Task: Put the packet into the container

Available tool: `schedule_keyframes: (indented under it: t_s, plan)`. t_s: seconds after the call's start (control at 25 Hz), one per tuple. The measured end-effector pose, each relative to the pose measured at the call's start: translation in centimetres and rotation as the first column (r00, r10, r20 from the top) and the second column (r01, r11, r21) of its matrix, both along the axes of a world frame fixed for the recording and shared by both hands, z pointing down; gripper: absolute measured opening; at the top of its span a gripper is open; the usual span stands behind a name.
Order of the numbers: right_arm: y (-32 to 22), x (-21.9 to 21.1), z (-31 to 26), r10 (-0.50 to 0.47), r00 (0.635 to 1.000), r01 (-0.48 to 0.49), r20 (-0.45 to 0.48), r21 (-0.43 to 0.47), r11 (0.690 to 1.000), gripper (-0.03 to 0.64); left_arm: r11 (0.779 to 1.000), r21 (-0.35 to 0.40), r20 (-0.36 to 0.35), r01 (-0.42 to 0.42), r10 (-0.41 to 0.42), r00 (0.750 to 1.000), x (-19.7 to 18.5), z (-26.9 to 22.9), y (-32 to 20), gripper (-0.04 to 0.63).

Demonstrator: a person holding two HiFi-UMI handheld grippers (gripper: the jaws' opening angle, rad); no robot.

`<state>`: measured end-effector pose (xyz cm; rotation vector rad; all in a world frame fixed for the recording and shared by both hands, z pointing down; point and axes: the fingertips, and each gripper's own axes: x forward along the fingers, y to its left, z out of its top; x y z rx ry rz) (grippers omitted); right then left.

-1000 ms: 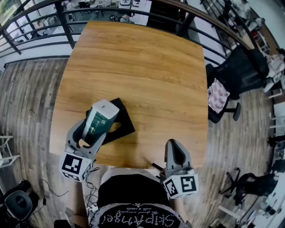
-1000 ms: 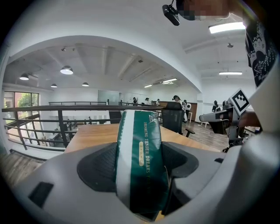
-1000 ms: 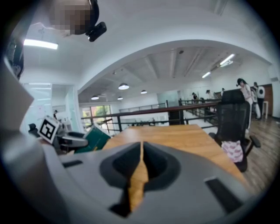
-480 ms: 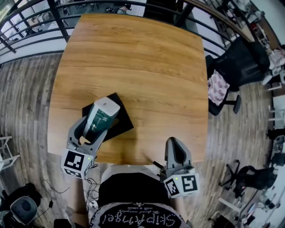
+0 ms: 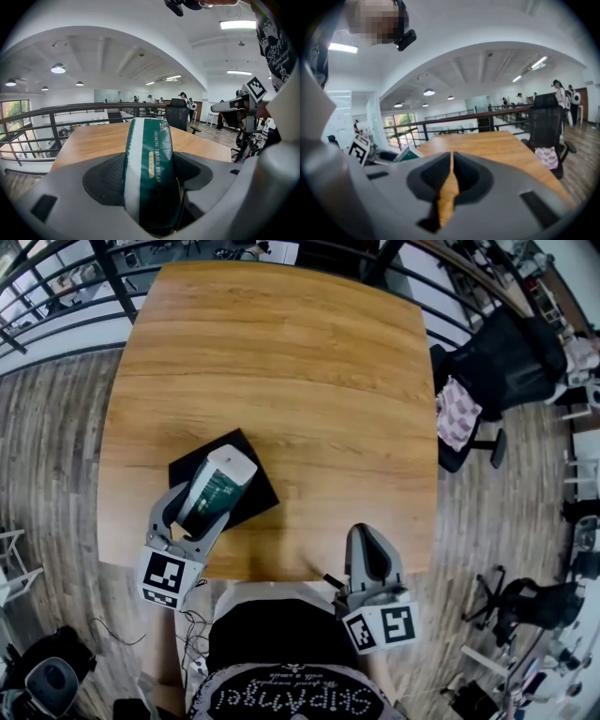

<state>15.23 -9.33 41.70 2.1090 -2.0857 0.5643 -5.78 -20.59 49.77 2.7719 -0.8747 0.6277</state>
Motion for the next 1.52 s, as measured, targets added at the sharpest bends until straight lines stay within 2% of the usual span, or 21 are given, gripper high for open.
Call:
schedule_keyframes:
  t_s: [0.76, 1.16, 1.32, 1.52]
  plan:
    - [0.3, 0.6, 0.1, 0.007, 1.000, -0.007, 0.005, -0.017, 1.000, 0.040, 0.997, -0.039, 0.089, -0.071, 0.074, 0.993, 1.1, 3.7, 1.0, 0.345]
    - [0.1, 0.0, 0.2, 0.002, 1.000, -0.002, 0.004, -0.022, 1.000, 0.040, 0.986, -0.087, 0.127, -0.144, 0.154, 0.980, 1.2, 4.9, 1.1, 0.345]
    - [0.3, 0.2, 0.1, 0.001, 1.000, -0.001, 0.005, -0.022, 1.000, 0.040, 0.976, -0.128, 0.172, -0.178, 0.199, 0.965, 1.9, 5.7, 1.3, 0.345]
    - [0.4, -0.2, 0.2, -0.002, 1.000, 0.002, 0.009, -0.024, 1.000, 0.040, 0.961, -0.194, 0.303, -0.197, 0.249, 0.920, 2.0, 8.7, 1.9, 0.345]
